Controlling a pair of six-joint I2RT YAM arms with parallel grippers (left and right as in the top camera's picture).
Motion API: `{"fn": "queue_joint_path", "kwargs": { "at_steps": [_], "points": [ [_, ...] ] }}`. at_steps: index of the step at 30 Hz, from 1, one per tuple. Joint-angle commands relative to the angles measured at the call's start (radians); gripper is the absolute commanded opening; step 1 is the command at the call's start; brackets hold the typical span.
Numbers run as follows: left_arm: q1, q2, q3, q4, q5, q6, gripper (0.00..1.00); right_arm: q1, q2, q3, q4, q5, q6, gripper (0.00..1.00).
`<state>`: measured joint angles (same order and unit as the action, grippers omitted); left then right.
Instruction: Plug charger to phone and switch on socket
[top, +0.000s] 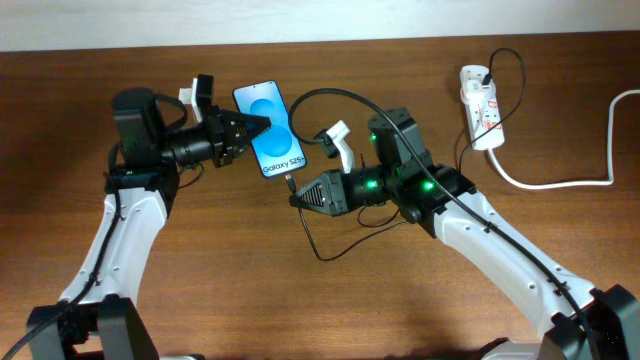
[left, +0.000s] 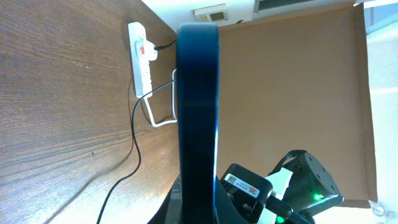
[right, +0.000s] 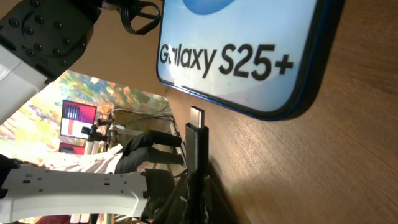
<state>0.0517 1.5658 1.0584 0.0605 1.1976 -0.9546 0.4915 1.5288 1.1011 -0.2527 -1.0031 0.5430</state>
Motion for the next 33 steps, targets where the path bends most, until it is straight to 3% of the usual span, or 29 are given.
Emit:
{"fn": "queue_joint_path", "kwargs": {
  "at_steps": [1,33],
  "points": [
    [0.0,-0.005,0.018,0.006,0.023,-0.002,0.0,-0.001,0.012,-0.002,0.007,0.013,-0.006,0.04],
    [0.0,-0.005,0.018,0.006,0.019,-0.002,0.0,-0.001,0.017,-0.002,0.023,-0.026,-0.004,0.04]
  ]
}}
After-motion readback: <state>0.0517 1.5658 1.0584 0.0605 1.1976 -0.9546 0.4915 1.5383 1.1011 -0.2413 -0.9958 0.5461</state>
